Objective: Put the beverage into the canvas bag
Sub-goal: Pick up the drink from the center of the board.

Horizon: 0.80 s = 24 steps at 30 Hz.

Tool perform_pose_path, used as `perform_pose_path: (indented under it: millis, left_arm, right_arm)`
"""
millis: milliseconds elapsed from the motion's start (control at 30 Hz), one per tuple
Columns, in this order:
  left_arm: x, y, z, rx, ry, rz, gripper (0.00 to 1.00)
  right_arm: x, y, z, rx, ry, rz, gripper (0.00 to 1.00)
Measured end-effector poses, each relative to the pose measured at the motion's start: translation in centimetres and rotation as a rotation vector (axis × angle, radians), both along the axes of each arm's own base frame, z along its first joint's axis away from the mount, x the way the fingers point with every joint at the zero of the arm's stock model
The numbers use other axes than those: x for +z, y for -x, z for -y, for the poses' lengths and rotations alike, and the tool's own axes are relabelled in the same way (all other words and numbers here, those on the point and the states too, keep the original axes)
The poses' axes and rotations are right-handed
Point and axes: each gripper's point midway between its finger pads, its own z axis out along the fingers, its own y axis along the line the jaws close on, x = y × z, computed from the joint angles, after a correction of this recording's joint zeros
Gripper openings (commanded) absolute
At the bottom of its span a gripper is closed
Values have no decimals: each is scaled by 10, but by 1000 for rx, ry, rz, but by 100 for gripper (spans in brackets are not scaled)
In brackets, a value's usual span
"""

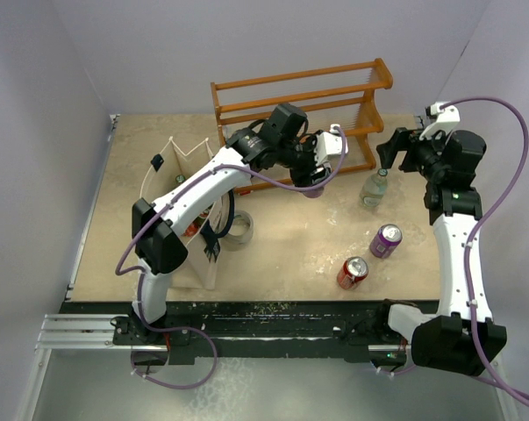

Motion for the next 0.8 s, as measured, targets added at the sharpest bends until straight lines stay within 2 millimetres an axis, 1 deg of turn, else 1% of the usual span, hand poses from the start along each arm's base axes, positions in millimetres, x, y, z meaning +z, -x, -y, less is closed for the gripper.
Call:
perform_pose_path:
  millis: [167,300,467,633,800]
  left_arm:
    - [34,1,-17,18,19,64,0]
    - [62,-3,-37,49,40,115,0]
    - [93,-17,-70,106,79,142,0]
    - [121,-30,-106,145,126,155,0]
    - [140,-29,-147,155,172,129,0]
  right_arm:
    - [-6,-4,-1,6,-11,-19,88]
    - [-18,-11,-8,31,-21,-50,88]
    - [-31,-23,-27,89,-24,-91,88]
    - [-29,-35,-51,155,-11,-90,88]
    - [-25,-48,-70,208,7,-82,88]
